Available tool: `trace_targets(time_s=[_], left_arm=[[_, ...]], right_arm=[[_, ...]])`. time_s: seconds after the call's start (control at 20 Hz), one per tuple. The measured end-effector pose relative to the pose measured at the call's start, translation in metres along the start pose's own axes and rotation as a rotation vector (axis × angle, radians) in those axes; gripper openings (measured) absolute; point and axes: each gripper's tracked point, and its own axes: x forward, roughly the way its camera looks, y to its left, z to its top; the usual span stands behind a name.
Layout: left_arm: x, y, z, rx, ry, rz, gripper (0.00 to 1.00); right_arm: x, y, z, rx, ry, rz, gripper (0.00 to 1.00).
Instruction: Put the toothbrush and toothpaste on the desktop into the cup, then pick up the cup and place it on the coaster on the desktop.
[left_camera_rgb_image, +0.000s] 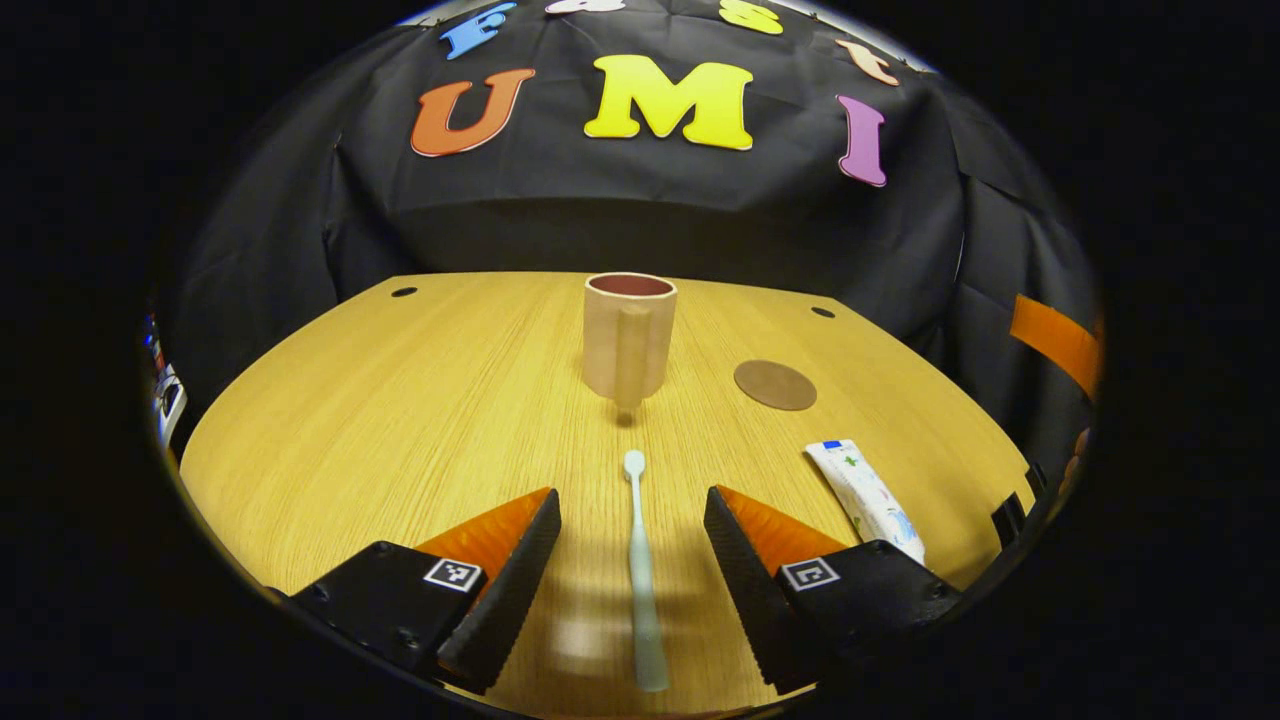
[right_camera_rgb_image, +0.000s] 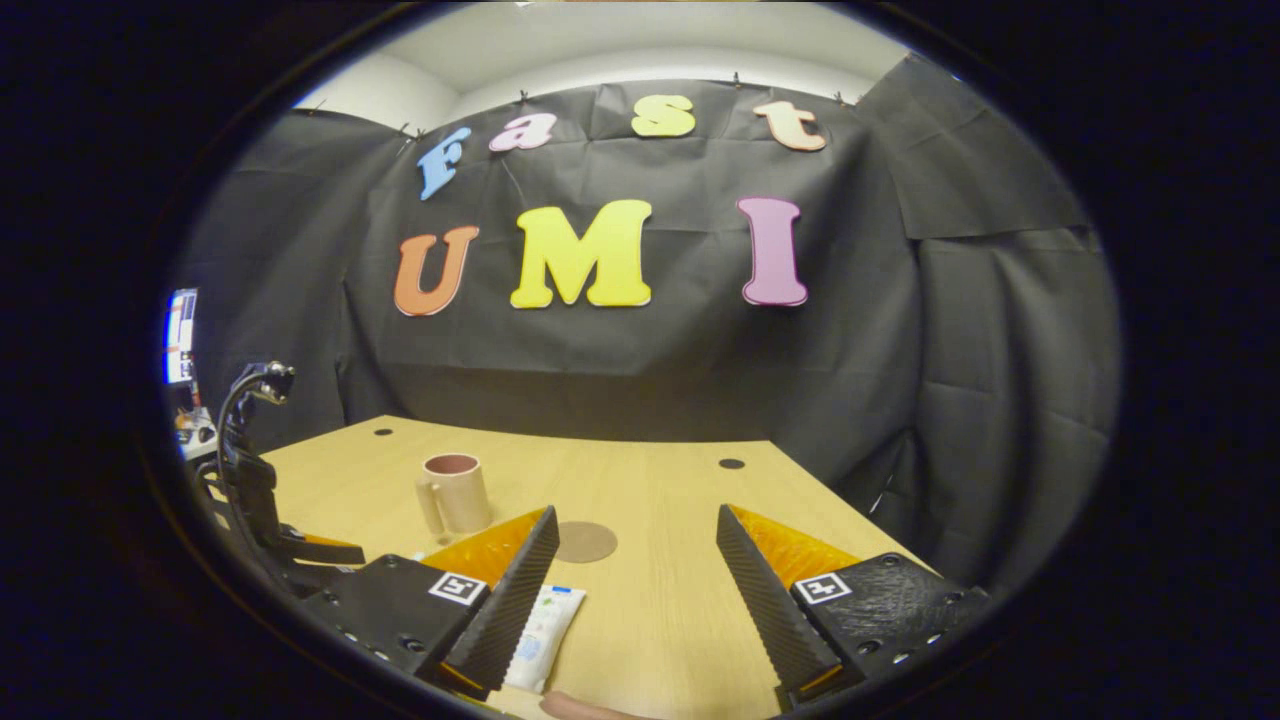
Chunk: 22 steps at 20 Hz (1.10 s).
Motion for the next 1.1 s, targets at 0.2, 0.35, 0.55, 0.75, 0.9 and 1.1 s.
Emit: trace_targets(time_s=[0.2,0.35,0.55,0.75,0.9,1.1], left_arm=[[0.003,-0.002,-0.014,-0.003,0.076,0.003,0.85],[0.002,0.0,-0.017,0.019,0.096,0.019,0.69],[0.002,0.009,-0.019,0.065,0.105,0.059,0.45],[0.0,0.014,-0.018,0.048,0.102,0.062,0.13],[-0.001,0.014,-0.018,0.036,0.09,0.058,0.1],[-0.007,0.022,0.0,0.048,-0.004,0.082,0.09]], right_arm=[[0.005,0.009,-0.018,-0.003,0.052,0.023,0.96],[0.006,0.016,-0.029,-0.008,0.08,0.038,0.95],[0.007,0.024,-0.038,-0.025,0.101,0.049,0.96],[0.011,0.03,-0.048,-0.03,0.134,0.059,0.96],[0.014,0.036,-0.056,-0.03,0.171,0.066,0.95],[0.018,0.047,-0.076,-0.029,0.238,0.078,0.96]])
